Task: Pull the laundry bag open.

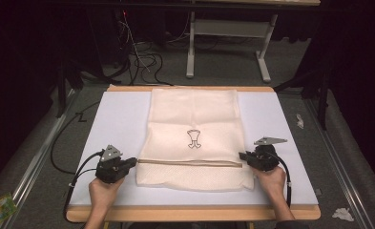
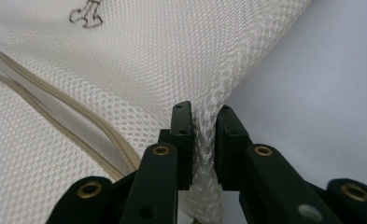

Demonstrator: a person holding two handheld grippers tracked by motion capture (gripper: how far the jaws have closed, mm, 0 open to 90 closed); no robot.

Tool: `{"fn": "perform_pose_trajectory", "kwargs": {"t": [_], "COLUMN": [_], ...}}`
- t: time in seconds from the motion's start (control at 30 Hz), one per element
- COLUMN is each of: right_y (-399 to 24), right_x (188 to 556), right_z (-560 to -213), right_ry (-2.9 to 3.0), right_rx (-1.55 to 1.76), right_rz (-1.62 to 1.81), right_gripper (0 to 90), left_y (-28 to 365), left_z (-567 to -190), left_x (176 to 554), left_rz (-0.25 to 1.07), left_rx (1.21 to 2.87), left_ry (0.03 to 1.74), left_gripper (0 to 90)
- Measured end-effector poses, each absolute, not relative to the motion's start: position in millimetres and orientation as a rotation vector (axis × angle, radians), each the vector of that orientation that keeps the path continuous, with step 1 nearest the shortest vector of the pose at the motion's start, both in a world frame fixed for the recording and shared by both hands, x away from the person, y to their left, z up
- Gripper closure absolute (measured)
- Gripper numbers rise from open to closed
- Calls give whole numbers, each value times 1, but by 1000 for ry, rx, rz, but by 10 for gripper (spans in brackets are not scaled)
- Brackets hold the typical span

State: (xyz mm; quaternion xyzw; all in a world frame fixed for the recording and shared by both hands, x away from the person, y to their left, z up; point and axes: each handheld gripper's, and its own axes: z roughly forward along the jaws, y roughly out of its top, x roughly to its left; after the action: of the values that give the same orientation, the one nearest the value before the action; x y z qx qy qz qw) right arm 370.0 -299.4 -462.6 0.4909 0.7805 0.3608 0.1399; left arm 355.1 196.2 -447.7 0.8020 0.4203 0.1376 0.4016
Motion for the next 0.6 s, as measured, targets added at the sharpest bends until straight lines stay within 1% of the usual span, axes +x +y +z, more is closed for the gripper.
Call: {"fn": "perform_pose_trajectory", "kwargs": {"t": [0.03, 0.13, 0.17, 0.2, 0.23, 0.27, 0.3, 0.4, 0.43, 0.5, 0.6], "right_y": [-298, -298, -301, -301, -302, -302, -303, -304, -305, -310, -314], "right_x": [370, 368, 367, 367, 365, 365, 362, 360, 360, 357, 352], "right_z": [-464, -465, -466, -466, -467, -467, -466, -464, -463, -458, -455], "right_ry": [2263, 2260, 2250, 2250, 2233, 2233, 2211, 2190, 2180, 2139, 2120], "right_rx": [1408, 1411, 1417, 1417, 1421, 1421, 1412, 1395, 1383, 1392, 1391], "right_rz": [1007, 1004, 1017, 1017, 1017, 1017, 1007, 1002, 994, 1025, 1032], "right_gripper": [781, 765, 736, 736, 685, 685, 615, 589, 577, 546, 535], "left_y": [195, 196, 196, 196, 197, 197, 198, 198, 198, 196, 197], "left_z": [-449, -448, -447, -447, -448, -448, -449, -447, -445, -439, -437], "left_x": [355, 355, 352, 352, 349, 349, 349, 351, 352, 350, 348], "left_rz": [347, 347, 365, 365, 369, 369, 358, 364, 374, 413, 426], "left_rx": [2050, 2065, 2080, 2080, 2065, 2065, 2025, 1996, 1974, 1967, 1951], "left_ry": [1069, 1074, 1067, 1067, 1065, 1065, 1068, 1083, 1090, 1068, 1065], "left_gripper": [859, 854, 847, 844, 822, 801, 775, 709, 709, 633, 611]}}
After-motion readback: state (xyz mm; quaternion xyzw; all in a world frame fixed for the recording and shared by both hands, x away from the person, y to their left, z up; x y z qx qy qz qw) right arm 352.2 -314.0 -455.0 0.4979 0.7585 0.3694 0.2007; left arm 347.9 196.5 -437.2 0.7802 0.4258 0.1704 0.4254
